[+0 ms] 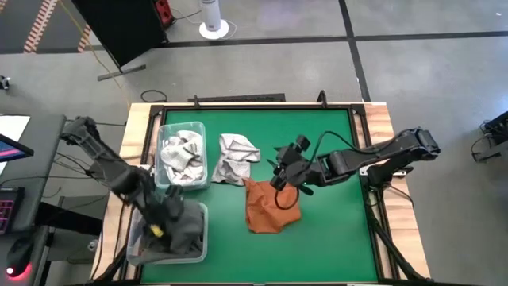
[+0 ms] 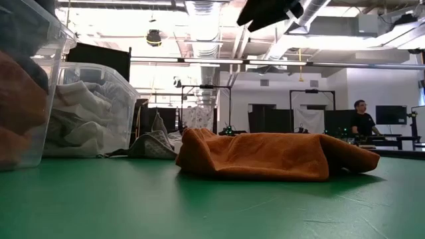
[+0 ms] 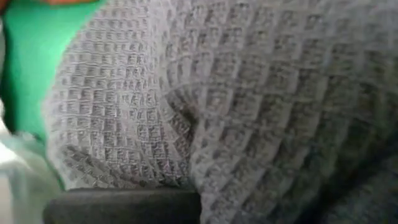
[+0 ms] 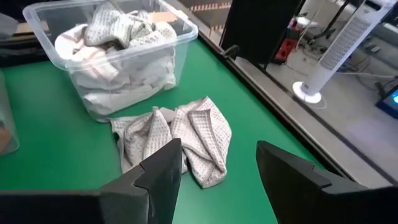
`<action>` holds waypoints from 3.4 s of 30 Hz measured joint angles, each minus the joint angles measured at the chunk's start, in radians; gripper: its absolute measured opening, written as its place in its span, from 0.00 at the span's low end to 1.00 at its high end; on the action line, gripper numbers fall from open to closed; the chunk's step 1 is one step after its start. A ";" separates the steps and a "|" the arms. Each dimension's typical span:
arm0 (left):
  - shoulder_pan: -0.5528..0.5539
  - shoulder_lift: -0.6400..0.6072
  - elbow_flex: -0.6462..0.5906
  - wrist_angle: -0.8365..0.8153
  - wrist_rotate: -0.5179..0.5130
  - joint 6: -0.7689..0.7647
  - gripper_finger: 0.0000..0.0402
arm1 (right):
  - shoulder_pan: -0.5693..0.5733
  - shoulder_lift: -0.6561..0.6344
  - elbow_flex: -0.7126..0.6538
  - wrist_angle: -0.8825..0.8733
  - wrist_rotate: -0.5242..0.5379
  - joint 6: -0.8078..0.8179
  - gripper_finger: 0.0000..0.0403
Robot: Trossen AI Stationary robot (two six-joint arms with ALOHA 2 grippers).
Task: Sort towels by color in basket
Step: Put the gray towel into the bottom transparent bin
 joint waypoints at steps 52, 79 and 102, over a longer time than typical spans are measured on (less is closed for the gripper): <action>-0.016 0.490 -0.028 -0.096 0.167 0.678 0.46 | 0.073 0.014 0.001 0.019 0.079 0.007 0.58; -0.020 0.432 0.506 -0.673 0.146 0.298 0.59 | 0.091 0.014 0.001 0.013 0.131 0.007 0.58; -0.020 0.173 -0.135 0.154 0.037 0.471 0.55 | 0.115 0.013 0.001 0.007 0.138 0.025 0.58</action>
